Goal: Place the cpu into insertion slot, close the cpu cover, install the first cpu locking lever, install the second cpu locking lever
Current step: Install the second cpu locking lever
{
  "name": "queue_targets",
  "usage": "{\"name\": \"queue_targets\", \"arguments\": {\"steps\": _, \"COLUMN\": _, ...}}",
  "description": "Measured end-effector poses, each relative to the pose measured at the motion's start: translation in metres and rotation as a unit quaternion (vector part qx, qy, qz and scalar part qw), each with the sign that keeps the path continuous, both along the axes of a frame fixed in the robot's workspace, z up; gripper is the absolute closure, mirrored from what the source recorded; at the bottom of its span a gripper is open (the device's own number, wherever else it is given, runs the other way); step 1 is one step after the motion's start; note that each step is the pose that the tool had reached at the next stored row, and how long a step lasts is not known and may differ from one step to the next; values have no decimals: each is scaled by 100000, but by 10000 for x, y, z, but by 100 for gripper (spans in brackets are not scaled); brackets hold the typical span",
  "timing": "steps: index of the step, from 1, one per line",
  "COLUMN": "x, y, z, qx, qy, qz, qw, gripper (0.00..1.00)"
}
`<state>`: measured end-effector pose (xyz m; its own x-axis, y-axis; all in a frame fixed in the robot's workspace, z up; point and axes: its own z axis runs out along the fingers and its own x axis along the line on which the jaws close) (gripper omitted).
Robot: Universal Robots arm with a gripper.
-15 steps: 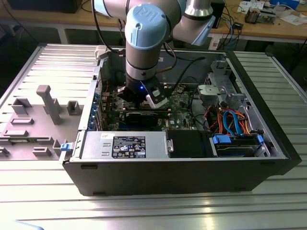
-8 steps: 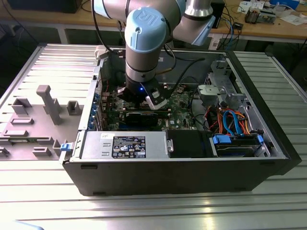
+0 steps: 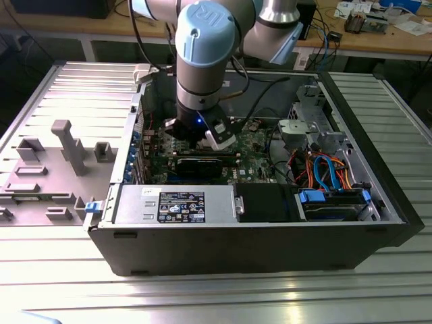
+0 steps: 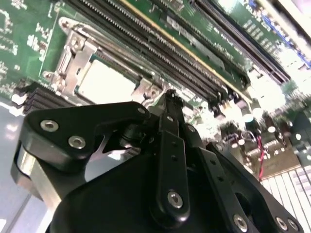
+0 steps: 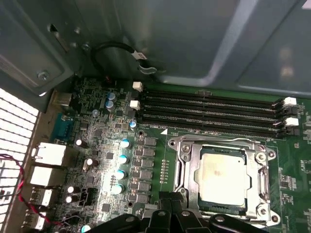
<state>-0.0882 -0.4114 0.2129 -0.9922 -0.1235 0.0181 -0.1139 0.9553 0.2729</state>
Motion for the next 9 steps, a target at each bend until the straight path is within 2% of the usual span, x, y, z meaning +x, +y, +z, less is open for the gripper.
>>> {"name": "queue_targets", "arguments": {"steps": 3, "x": 0, "y": 0, "z": 59, "qx": 5, "qy": 7, "qz": 4, "qw": 100000, "gripper": 89}}
{"name": "queue_targets", "arguments": {"steps": 9, "x": 0, "y": 0, "z": 60, "qx": -3, "qy": 57, "qz": 2, "qw": 100000, "gripper": 89}}
